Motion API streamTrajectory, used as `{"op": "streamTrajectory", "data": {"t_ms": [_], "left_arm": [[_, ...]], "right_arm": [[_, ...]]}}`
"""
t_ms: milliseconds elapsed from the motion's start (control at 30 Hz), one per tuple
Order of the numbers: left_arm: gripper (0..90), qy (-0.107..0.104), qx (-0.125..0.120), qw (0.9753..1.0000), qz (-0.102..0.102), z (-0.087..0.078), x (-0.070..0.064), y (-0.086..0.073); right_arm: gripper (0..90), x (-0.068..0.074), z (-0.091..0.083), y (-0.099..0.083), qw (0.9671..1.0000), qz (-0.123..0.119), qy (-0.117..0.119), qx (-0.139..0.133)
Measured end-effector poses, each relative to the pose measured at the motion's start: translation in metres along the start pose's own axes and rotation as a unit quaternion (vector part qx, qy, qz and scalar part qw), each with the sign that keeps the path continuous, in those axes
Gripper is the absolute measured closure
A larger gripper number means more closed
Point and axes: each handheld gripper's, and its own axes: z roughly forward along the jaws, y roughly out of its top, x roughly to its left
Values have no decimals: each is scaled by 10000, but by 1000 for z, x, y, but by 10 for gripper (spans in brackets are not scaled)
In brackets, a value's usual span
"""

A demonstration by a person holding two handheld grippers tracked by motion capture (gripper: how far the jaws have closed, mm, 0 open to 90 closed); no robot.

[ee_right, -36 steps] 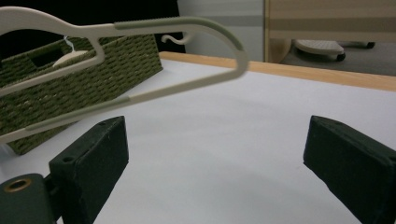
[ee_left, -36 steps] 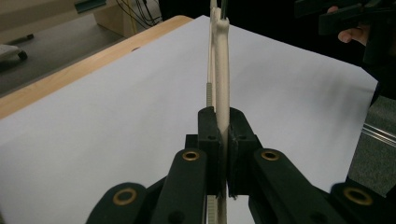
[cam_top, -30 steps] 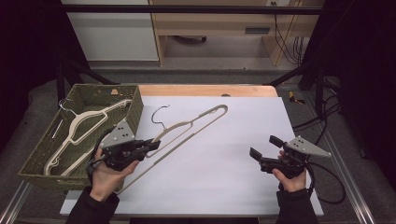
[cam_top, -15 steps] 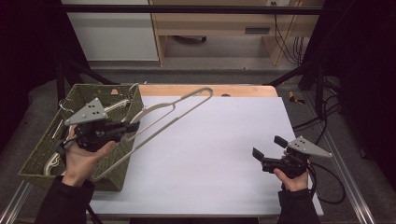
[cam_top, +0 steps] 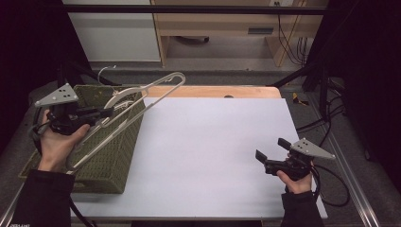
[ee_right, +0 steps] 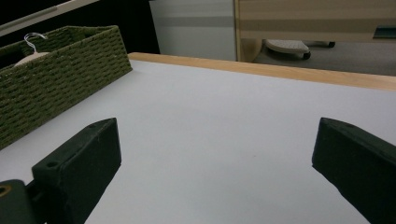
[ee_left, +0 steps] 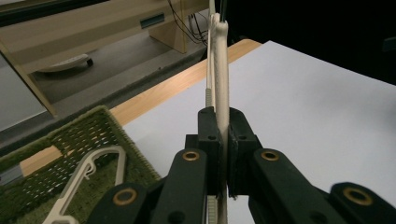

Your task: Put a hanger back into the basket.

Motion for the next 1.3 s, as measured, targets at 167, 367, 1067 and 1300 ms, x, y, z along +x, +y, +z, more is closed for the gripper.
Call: {"op": "streamTrajectory", "data": {"t_ms": [167,367,1067,1300], "left_arm": [[865,126,21,9999,-95,-7,23,-11],[865,276,179,9993,-203,-11,47,-25],[865,567,276,9973,-383,-19,92,-61],[864,691,309,9960,-480,-27,100,-72]], "right_arm": [[19,0,0,0,10000,29,21,8],[20,0,1,0,10000,23,-3,22],[20,-1,1,-1,10000,27,7,20],[20,-2,1,-1,10000,24,-4,14]]}}
